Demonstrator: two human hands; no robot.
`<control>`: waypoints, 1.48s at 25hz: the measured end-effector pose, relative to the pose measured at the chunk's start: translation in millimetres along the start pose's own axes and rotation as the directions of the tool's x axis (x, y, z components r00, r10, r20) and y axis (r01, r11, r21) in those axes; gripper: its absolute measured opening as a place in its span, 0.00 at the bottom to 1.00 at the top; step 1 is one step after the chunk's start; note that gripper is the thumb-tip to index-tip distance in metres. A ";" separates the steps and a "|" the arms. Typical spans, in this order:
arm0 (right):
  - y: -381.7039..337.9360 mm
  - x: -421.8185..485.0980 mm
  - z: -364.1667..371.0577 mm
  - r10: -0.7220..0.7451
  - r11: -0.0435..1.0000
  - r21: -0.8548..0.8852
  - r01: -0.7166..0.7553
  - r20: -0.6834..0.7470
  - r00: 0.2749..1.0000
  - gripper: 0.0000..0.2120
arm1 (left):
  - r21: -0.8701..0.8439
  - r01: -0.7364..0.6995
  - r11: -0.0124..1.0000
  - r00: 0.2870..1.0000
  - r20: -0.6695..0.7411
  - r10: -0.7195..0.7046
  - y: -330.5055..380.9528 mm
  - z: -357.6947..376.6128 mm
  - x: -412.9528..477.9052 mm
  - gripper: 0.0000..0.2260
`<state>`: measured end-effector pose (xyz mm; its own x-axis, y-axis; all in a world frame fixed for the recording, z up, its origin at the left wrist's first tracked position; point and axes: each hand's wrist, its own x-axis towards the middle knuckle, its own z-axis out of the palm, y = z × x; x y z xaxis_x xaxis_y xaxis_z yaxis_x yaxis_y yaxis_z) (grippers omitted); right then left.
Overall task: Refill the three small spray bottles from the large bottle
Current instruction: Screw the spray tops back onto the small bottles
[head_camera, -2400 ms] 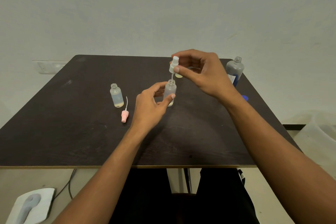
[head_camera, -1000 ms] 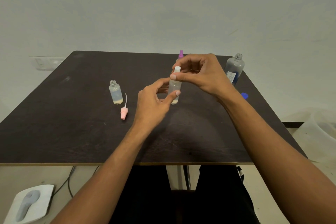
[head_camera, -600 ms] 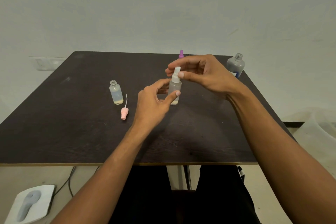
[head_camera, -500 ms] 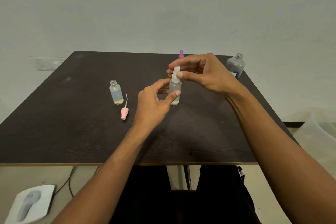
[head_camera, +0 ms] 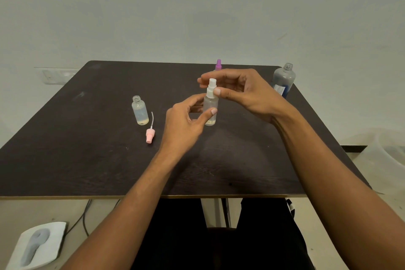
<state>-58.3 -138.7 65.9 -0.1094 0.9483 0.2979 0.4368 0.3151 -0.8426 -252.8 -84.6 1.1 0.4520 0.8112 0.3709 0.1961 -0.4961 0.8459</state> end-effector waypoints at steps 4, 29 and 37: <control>0.0 0.2 -0.3 0.000 0.999 0.044 0.001 -0.034 0.999 0.16 | 0.016 -0.009 1.000 1.000 0.003 0.009 1.5 -1.2 0.8 0.20; -7.8 -0.8 18.2 0.050 0.993 -0.084 -0.080 -0.311 0.949 0.18 | 0.040 -0.040 0.998 0.999 -0.026 0.041 1.4 -3.0 -0.9 0.19; -1.5 1.4 27.7 0.068 0.987 -0.121 -0.108 -0.297 0.953 0.19 | -0.001 -0.002 1.000 1.000 -0.016 0.002 -11.0 -1.0 2.2 0.18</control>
<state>-83.8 -136.8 55.2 0.1906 0.9135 0.3595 0.5506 0.2037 -0.8095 -254.8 -77.0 -7.0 0.4381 0.8153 0.3786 0.1943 -0.4971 0.8457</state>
